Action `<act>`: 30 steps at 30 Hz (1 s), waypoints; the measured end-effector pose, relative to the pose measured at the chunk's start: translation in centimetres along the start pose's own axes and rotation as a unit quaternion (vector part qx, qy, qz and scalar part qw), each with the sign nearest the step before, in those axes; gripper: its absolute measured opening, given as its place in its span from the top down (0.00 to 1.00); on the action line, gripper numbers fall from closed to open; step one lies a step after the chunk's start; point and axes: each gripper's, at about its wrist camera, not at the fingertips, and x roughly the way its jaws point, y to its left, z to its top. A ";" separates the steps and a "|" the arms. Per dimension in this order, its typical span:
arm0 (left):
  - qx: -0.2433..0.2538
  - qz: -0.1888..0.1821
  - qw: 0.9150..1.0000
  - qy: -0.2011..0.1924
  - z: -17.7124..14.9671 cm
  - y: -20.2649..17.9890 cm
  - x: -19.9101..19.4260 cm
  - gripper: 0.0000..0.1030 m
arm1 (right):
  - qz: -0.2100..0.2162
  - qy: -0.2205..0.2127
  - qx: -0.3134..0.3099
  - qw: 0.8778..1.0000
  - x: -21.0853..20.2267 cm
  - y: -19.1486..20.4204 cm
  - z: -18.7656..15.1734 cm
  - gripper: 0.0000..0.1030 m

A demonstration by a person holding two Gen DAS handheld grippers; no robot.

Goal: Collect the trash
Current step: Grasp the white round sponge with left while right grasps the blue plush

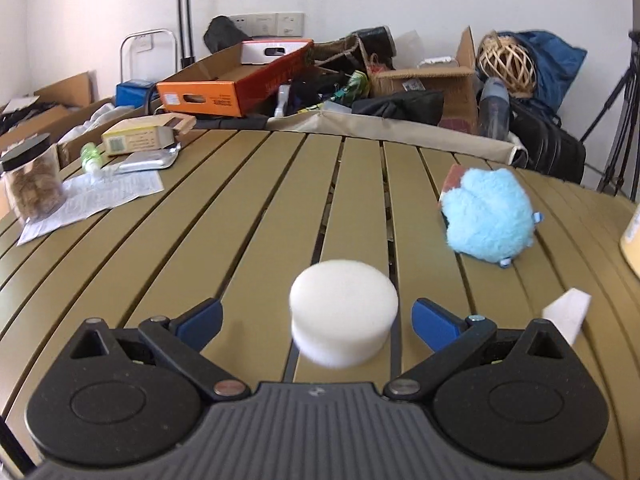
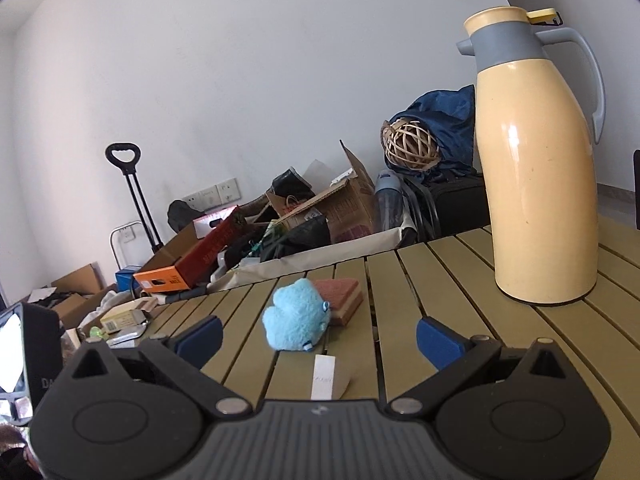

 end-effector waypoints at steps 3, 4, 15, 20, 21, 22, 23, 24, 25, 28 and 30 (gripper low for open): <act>0.013 0.005 1.000 0.012 0.1 -0.7 1.4 0.12 | -0.007 0.003 -0.005 1.000 1.2 0.3 0.1 0.00; 0.015 0.008 1.000 0.018 0.1 -0.9 1.8 0.16 | -0.007 0.004 -0.005 1.000 1.5 0.4 0.1 0.00; -0.006 -0.024 1.000 -0.007 1.6 -0.2 1.2 0.46 | -0.024 0.023 -0.018 0.999 3.2 2.1 -0.5 0.00; -0.027 -0.033 0.998 -0.041 3.3 1.4 0.1 0.45 | -0.034 0.024 -0.040 0.998 4.7 3.9 0.7 0.00; -0.030 -0.031 0.998 -0.047 3.6 1.7 0.0 0.45 | -0.037 0.028 -0.046 0.998 5.3 4.3 1.0 0.00; -0.034 -0.029 0.998 -0.053 3.8 2.2 -0.1 0.45 | -0.041 0.034 -0.053 0.997 5.9 4.8 1.4 0.00; -0.040 -0.028 0.997 -0.058 4.1 2.7 -0.2 0.45 | -0.047 0.040 -0.063 0.996 6.6 5.3 1.6 0.00; -0.046 -0.028 0.997 -0.061 4.4 3.2 -0.2 0.45 | -0.052 0.046 -0.072 0.995 7.3 5.7 1.8 0.00; -0.053 -0.028 0.996 -0.064 4.6 3.8 -0.2 0.45 | -0.058 0.050 -0.079 0.994 8.0 6.1 2.0 0.00; -0.073 -0.022 0.994 -0.075 5.3 5.4 -0.2 0.45 | -0.074 0.065 -0.090 0.991 10.4 7.2 2.5 0.00; -0.084 -0.019 0.993 -0.082 5.7 6.4 -0.2 0.45 | -0.087 0.075 -0.097 0.989 12.2 7.8 2.7 0.00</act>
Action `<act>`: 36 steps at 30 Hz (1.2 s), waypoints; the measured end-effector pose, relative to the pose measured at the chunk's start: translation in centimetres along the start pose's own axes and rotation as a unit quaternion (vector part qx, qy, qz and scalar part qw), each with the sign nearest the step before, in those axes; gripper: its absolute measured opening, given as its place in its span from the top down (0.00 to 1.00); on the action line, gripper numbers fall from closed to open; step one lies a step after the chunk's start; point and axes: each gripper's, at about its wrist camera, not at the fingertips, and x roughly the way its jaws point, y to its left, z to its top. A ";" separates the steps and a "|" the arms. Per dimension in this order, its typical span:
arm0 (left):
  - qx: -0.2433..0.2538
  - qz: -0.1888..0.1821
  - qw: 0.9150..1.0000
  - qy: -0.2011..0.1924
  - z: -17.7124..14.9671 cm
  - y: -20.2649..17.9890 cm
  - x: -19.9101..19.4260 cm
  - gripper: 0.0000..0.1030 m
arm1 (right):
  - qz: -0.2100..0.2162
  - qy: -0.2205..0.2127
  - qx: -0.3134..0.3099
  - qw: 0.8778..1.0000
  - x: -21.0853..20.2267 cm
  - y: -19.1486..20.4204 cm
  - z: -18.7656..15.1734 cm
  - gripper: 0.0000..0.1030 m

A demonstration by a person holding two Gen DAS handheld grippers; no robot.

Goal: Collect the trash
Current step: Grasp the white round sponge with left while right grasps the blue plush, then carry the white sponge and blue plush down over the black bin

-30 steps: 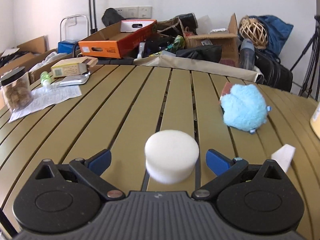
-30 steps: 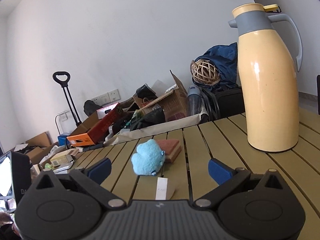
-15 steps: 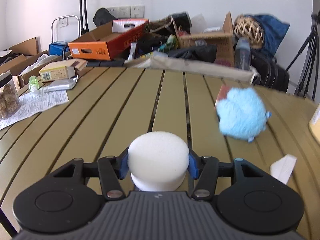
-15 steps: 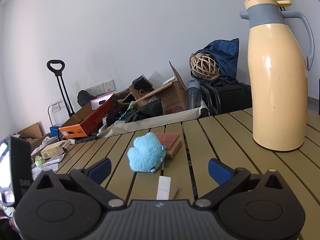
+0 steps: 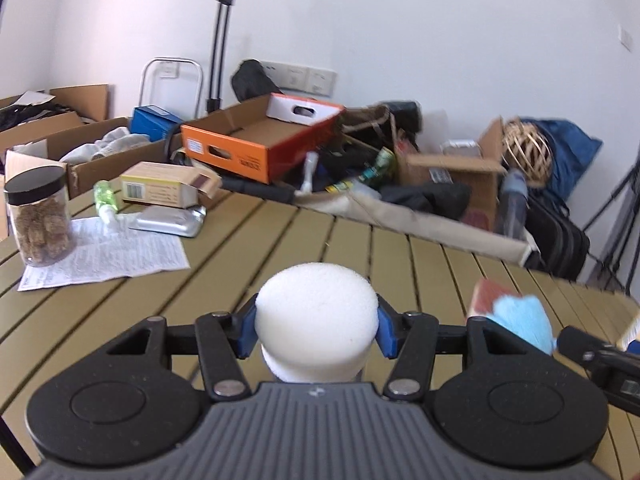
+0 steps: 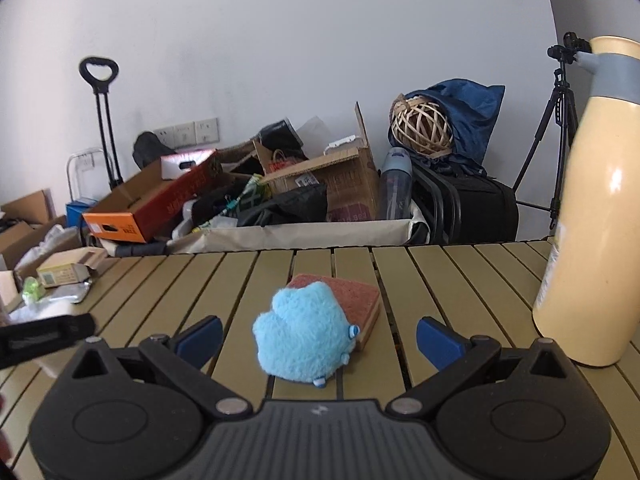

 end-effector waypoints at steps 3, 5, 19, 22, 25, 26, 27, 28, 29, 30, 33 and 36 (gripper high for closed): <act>-0.010 0.008 1.000 -0.007 0.5 1.1 0.2 0.45 | -0.023 0.018 -0.028 0.999 2.5 1.6 0.6 0.00; -0.018 0.011 1.000 -0.008 0.8 1.9 0.4 0.45 | -0.035 0.025 -0.048 0.998 3.9 2.6 0.8 0.00; -0.031 0.014 0.999 0.003 1.1 3.9 1.6 0.45 | -0.095 0.083 -0.112 0.986 9.9 5.7 -0.2 0.00; -0.017 0.009 1.000 0.006 1.0 3.5 1.7 0.45 | -0.101 0.088 -0.123 0.983 10.4 5.9 -0.5 0.00; -0.005 0.006 1.000 0.011 0.8 3.0 1.9 0.45 | -0.102 0.094 -0.123 0.983 10.6 5.9 -0.7 0.02; -0.001 0.006 1.000 0.013 0.7 2.9 2.0 0.45 | -0.102 0.096 -0.123 0.982 10.7 5.9 -0.7 0.03; 0.002 0.007 1.000 0.015 0.7 2.7 2.0 0.45 | -0.104 0.098 -0.125 0.982 10.8 5.9 -0.8 0.08; 0.005 0.008 1.000 0.016 0.6 2.7 2.1 0.45 | -0.106 0.101 -0.126 0.981 10.9 5.8 -0.8 0.10; 0.006 0.008 1.000 0.017 0.6 2.6 2.1 0.45 | -0.106 0.106 -0.128 0.980 11.1 5.8 -0.8 0.11; 0.006 0.008 1.000 0.017 0.6 2.6 2.1 0.45 | -0.105 0.111 -0.128 0.980 11.2 5.8 -0.9 0.11; 0.008 0.009 1.000 0.017 0.6 2.6 2.1 0.45 | -0.105 0.108 -0.126 0.980 11.1 5.8 -1.0 0.17; 0.009 0.009 1.000 0.018 0.5 2.5 2.1 0.45 | -0.103 0.109 -0.125 0.981 11.0 5.8 -1.0 0.22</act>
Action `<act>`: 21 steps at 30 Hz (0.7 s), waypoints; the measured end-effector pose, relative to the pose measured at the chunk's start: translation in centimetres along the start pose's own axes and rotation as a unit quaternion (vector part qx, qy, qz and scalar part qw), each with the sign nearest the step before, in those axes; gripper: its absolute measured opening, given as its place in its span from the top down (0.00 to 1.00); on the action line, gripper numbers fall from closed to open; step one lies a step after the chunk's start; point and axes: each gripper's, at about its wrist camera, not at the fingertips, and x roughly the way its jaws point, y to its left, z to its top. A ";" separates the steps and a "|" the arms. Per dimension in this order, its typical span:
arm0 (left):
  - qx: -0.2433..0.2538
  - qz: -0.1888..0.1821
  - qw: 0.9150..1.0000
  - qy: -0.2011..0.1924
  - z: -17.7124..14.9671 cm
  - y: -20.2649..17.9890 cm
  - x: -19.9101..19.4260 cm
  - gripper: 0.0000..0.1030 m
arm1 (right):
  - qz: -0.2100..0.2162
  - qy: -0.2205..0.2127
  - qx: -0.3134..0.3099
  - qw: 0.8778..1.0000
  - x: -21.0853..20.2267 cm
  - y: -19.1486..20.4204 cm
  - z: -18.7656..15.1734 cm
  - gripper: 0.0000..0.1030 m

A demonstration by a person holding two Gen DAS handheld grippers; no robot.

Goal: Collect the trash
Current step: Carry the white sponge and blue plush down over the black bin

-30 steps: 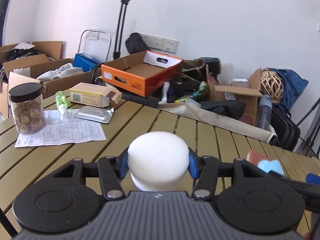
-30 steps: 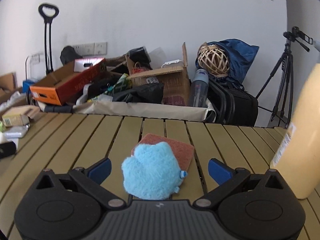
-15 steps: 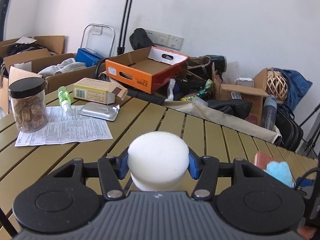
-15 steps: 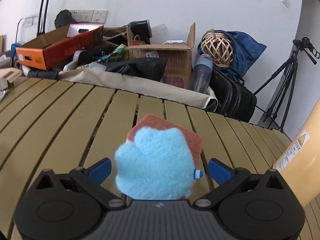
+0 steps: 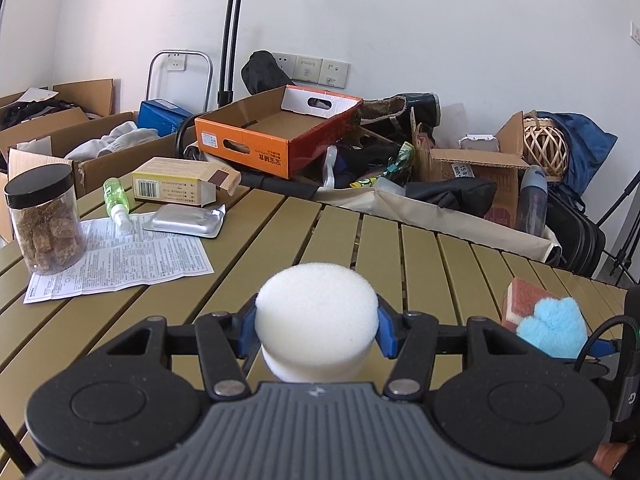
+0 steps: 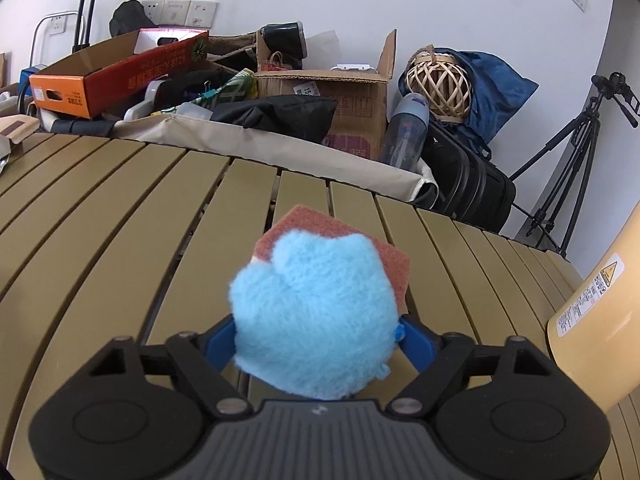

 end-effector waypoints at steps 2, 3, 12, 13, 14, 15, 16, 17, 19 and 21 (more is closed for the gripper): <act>0.000 0.000 1.000 0.000 0.0 0.0 0.0 0.45 | 0.002 -0.002 0.003 1.000 -0.1 -0.1 0.0 0.23; 0.001 0.000 1.000 0.000 0.0 0.0 0.0 0.45 | 0.003 -0.001 0.003 1.000 -0.2 -0.1 0.0 0.23; 0.006 0.000 1.000 -0.001 0.1 -0.1 -0.3 0.45 | 0.010 -0.008 0.010 1.000 -1.2 -0.6 -0.3 0.24; 0.006 -0.001 1.000 -0.001 0.1 -0.1 -0.4 0.45 | 0.011 -0.010 0.011 1.000 -1.4 -0.6 -0.3 0.24; 0.007 -0.003 1.000 -0.002 0.1 -0.2 -0.6 0.45 | 0.011 -0.013 0.011 1.000 -1.7 -0.6 -0.3 0.24; 0.007 -0.004 1.000 -0.004 0.1 -0.2 -0.8 0.45 | 0.012 -0.016 0.012 1.000 -2.0 -0.7 -0.3 0.24; 0.007 -0.006 1.000 -0.005 0.1 -0.2 -1.1 0.45 | 0.013 -0.020 0.012 1.000 -2.4 -0.7 -0.3 0.24; 0.007 -0.007 1.000 -0.007 0.2 -0.1 -1.4 0.45 | 0.013 -0.023 0.013 1.000 -2.8 -0.7 -0.3 0.24; 0.008 -0.008 1.000 -0.010 0.3 0.0 -1.9 0.45 | 0.015 -0.031 0.011 0.999 -3.6 -0.7 -0.3 0.24; 0.007 -0.008 1.000 -0.013 0.4 0.2 -2.4 0.45 | 0.015 -0.038 0.009 0.999 -4.5 -0.7 -0.3 0.24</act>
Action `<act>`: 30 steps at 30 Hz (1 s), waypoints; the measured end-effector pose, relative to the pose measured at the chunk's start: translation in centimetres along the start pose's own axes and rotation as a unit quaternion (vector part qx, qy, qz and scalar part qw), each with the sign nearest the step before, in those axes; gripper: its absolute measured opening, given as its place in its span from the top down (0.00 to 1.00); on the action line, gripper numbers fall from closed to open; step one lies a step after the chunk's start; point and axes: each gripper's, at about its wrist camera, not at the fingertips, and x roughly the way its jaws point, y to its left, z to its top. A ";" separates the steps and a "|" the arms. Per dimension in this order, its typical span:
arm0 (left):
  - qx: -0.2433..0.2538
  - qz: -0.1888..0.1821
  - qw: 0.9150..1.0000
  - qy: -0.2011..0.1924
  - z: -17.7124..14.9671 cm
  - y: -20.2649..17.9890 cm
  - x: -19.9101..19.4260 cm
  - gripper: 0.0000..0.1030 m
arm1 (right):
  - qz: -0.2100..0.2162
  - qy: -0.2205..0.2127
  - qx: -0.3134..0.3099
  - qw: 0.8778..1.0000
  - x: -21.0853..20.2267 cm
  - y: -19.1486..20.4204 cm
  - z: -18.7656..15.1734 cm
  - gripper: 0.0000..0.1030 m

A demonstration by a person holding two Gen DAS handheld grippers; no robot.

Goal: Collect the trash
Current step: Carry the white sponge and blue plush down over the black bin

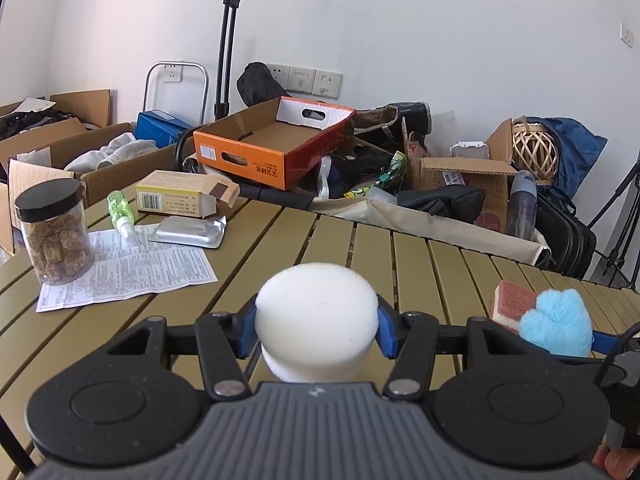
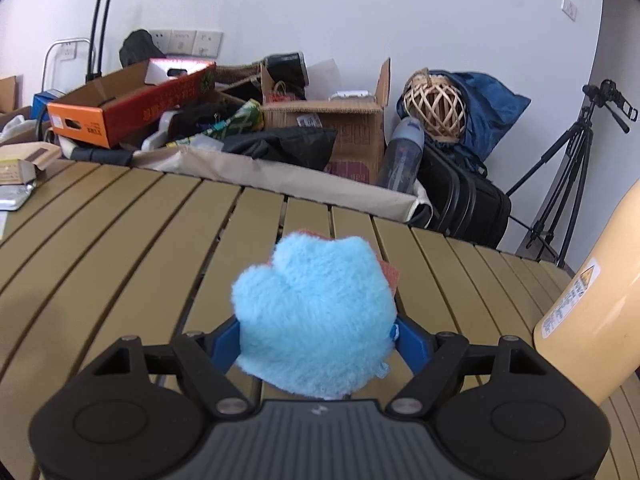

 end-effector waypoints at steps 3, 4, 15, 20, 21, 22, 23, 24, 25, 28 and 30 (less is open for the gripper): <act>0.001 0.000 1.000 -0.003 0.1 0.3 -0.7 0.45 | 0.002 -0.007 0.003 1.000 -1.3 -0.1 0.1 0.24; 0.001 0.001 1.000 -0.004 0.1 0.3 -1.0 0.45 | 0.003 -0.009 0.005 1.000 -1.8 -0.2 0.1 0.24; 0.005 -0.004 1.000 -0.022 0.3 0.6 -5.6 0.45 | 0.017 -0.041 0.013 0.999 -7.7 -1.1 -0.1 0.24; 0.005 -0.005 0.999 -0.034 -0.1 0.8 -8.4 0.45 | 0.026 -0.059 0.016 0.998 -10.9 -1.6 -0.8 0.24; 0.006 -0.005 0.999 -0.037 -0.2 0.9 -9.0 0.45 | 0.028 -0.062 0.017 0.998 -11.6 -1.7 -0.9 0.24; 0.006 -0.005 0.999 -0.039 -0.3 1.0 -9.6 0.45 | 0.029 -0.065 0.018 0.997 -12.2 -1.8 -1.1 0.24; 0.007 -0.004 0.999 -0.041 -0.4 1.1 -10.2 0.45 | 0.031 -0.067 0.019 0.997 -12.8 -2.0 -1.4 0.24; 0.009 -0.004 0.999 -0.044 -0.6 1.2 -10.8 0.45 | 0.033 -0.070 0.021 0.997 -13.5 -2.1 -1.6 0.24; 0.012 -0.003 0.999 -0.048 -0.7 1.3 -11.4 0.45 | 0.036 -0.072 0.024 0.997 -14.1 -2.3 -1.9 0.24; 0.016 0.002 0.998 -0.058 -1.3 1.8 -13.2 0.45 | 0.046 -0.079 0.030 0.995 -16.2 -2.9 -2.9 0.24; 0.016 0.003 0.998 -0.065 -1.7 2.1 -14.5 0.45 | 0.053 -0.085 0.030 0.995 -17.6 -3.2 -3.7 0.24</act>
